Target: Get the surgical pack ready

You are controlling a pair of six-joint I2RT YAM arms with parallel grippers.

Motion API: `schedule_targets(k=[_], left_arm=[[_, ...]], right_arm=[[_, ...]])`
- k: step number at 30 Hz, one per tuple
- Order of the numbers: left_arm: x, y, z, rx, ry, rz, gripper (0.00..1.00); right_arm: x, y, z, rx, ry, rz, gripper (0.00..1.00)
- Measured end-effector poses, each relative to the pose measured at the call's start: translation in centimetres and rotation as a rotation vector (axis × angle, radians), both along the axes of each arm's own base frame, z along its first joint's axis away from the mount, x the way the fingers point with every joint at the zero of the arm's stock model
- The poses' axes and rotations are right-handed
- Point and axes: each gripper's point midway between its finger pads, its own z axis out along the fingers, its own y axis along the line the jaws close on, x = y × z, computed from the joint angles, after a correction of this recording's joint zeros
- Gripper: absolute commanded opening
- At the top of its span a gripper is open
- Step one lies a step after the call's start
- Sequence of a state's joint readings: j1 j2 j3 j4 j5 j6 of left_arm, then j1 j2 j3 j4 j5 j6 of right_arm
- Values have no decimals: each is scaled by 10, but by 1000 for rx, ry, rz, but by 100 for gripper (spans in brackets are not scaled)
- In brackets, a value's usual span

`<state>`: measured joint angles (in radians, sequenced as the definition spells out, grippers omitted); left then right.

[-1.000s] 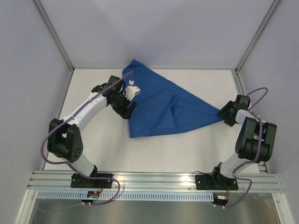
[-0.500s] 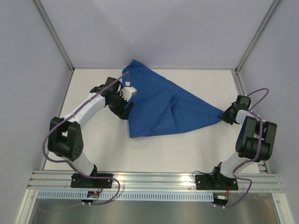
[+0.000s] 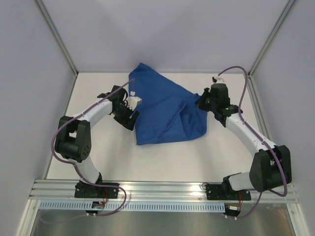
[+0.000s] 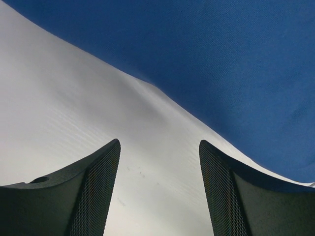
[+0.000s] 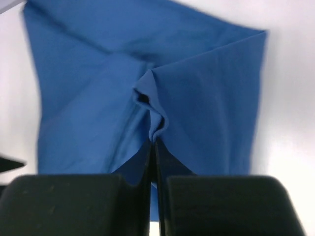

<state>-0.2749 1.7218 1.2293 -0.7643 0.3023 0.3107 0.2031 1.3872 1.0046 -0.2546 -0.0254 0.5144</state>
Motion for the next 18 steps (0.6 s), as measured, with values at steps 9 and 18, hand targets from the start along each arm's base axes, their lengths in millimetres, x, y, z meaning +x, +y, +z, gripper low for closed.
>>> schedule_targets(k=[9,18], left_arm=[[-2,-2,-20,-1,60,3,69],[-1,-9,-23,-31,73,3,69]], right_arm=[[-45,159,64,62,-116,345,0],[-86,261,45,127,-65,548,1]])
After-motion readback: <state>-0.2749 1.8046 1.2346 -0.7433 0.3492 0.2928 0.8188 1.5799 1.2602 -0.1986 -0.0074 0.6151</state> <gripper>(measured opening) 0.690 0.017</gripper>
